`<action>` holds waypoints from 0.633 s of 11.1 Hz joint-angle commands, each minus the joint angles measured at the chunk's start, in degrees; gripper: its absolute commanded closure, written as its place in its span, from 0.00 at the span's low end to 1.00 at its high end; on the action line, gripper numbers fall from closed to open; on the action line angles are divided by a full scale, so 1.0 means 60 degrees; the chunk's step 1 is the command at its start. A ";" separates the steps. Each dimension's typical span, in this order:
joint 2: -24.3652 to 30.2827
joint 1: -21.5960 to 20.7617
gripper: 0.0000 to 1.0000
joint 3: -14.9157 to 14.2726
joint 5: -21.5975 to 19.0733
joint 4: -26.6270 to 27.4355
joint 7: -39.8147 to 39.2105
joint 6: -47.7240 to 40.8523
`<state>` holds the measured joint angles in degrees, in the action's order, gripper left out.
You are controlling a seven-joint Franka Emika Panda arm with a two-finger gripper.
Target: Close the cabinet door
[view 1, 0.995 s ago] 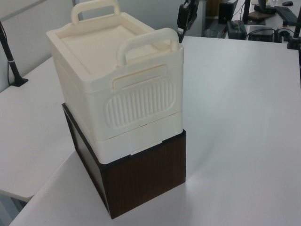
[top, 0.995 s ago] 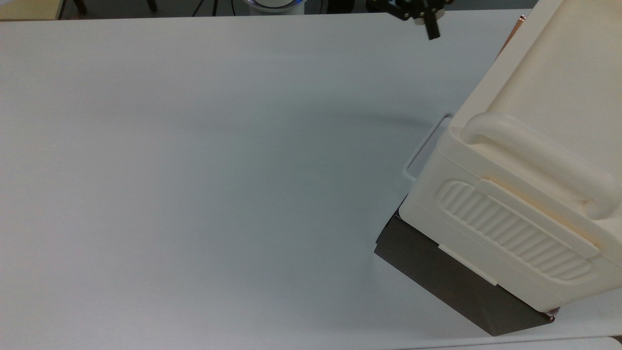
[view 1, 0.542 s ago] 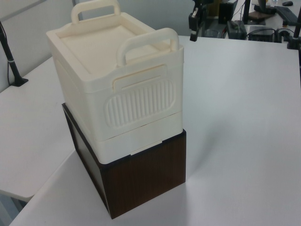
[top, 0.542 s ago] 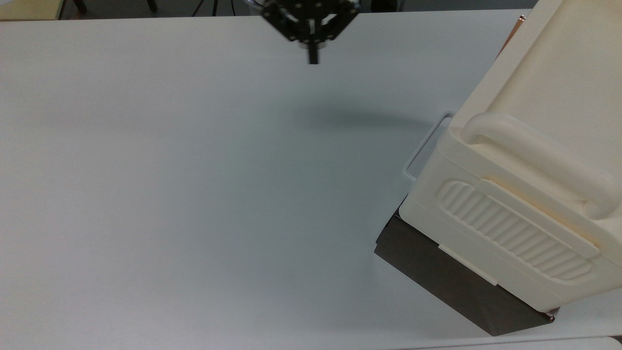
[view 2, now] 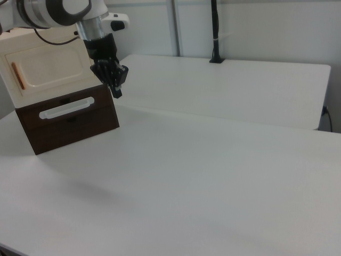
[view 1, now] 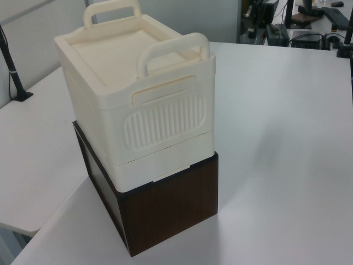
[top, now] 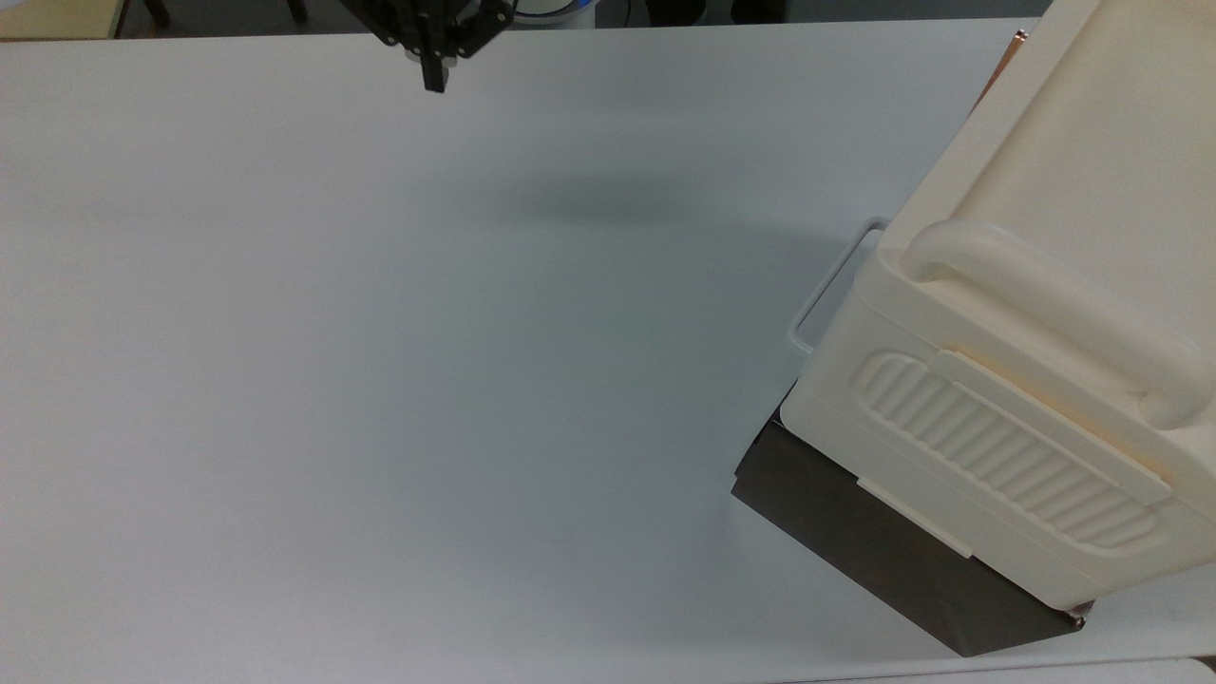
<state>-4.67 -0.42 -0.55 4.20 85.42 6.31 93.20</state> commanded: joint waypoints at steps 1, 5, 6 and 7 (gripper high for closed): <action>0.0779 0.0274 0.68 -0.0011 0.0004 0.0953 -0.0657 -0.0020; 0.0721 0.0275 0.00 -0.0025 0.0003 0.0968 -0.0730 -0.0021; 0.0691 0.0275 0.00 -0.0025 0.0003 0.0953 -0.0730 0.0037; 0.0691 0.0275 0.00 -0.0025 0.0003 0.0939 -0.0730 -0.0020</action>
<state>-1.90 1.37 -0.56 4.21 89.38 3.18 93.16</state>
